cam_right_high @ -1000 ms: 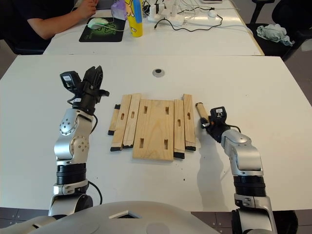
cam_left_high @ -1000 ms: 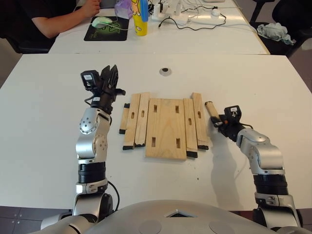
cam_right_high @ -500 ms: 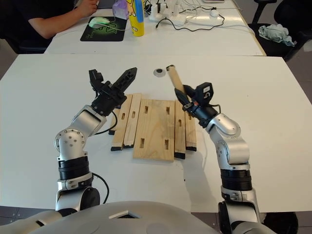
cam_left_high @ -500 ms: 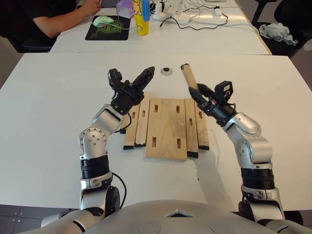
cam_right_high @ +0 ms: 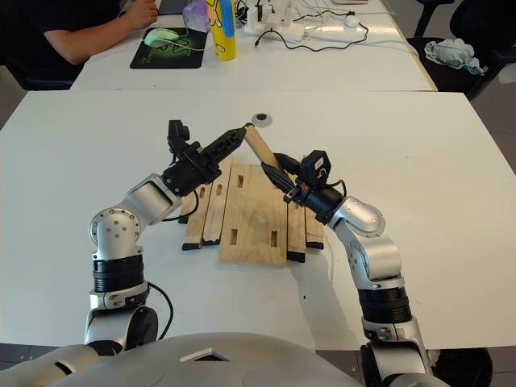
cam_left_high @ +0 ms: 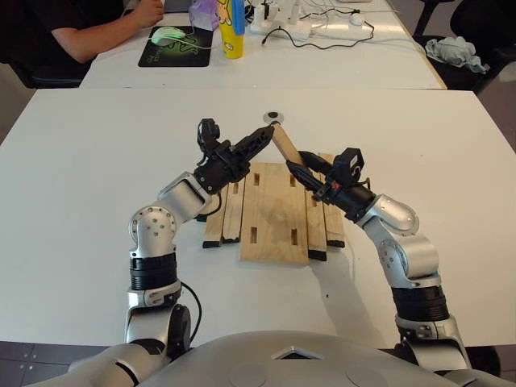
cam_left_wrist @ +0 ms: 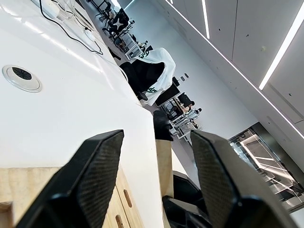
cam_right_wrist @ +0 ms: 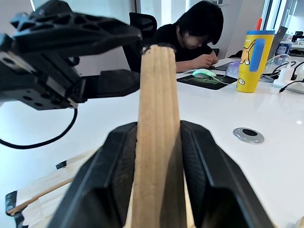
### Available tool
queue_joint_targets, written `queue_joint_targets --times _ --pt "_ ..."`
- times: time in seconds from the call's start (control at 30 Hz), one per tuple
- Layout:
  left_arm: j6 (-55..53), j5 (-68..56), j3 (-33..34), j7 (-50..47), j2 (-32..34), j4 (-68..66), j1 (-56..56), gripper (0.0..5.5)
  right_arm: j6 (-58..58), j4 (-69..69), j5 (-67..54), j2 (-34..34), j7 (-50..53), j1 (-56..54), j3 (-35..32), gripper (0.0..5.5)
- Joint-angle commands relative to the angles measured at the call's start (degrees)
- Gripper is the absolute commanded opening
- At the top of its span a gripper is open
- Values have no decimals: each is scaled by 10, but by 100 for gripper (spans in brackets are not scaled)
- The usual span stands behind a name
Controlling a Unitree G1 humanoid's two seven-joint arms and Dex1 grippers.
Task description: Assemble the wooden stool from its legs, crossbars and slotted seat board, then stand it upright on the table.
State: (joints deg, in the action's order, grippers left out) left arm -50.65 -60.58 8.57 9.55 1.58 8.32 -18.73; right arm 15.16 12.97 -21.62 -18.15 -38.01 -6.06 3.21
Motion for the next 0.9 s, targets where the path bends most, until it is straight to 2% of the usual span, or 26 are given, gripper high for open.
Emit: queue_joint_targets --times 0.03,0.27,0.77,0.9 --pt "-9 4 -5 9 7 -5 -9 259 -5 10 -2 5 -3 10 11 132" --pt "-12 1 -8 14 7 -5 -17 259 -8 14 6 6 -3 21 27 132" --pt "-9 10 -16 28 13 -3 -10 64 -14 15 10 9 -1 21 29 132" --pt "3 30 -15 25 16 -4 -11 51 -14 14 13 12 6 19 30 132"
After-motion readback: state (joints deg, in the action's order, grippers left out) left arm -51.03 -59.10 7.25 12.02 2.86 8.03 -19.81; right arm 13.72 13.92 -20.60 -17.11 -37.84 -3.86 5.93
